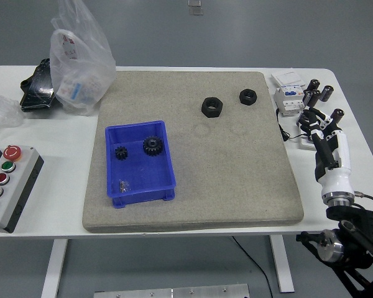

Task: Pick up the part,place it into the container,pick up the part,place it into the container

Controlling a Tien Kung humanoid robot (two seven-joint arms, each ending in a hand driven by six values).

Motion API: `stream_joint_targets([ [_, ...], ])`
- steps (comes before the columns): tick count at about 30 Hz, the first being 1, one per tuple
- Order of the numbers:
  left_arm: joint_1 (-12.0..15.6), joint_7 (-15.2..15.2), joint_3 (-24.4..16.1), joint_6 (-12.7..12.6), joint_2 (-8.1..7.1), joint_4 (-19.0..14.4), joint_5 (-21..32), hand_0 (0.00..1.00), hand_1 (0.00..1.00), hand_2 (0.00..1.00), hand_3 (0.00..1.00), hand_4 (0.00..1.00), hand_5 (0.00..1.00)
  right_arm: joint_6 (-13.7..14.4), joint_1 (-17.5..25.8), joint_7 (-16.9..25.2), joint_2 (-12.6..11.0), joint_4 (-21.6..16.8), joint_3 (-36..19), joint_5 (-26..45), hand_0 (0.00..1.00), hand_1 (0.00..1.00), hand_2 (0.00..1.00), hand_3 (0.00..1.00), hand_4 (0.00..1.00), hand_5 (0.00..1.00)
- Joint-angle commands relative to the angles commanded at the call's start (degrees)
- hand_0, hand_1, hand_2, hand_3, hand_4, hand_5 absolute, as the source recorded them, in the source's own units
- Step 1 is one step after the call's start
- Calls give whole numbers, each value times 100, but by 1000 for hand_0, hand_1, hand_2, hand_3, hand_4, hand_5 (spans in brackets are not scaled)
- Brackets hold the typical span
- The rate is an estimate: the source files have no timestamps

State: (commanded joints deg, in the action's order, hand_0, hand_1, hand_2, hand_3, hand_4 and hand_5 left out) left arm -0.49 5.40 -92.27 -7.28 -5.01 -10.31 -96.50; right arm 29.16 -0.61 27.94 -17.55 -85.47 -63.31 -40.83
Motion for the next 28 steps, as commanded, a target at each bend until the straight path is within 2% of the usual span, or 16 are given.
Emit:
stream_joint_targets([
  [7,-25,0,-30,0,-27,0,-8,624,533,539,627,720,424,-10,-33,200,33,172,36,377,765,707,713,675,719,481],
  [28,-67,38,-118,0,-48,0,-28,626,533,537,624,717,417,-5,-80,224,39,175,41,431,765,701,712,675,709,472],
])
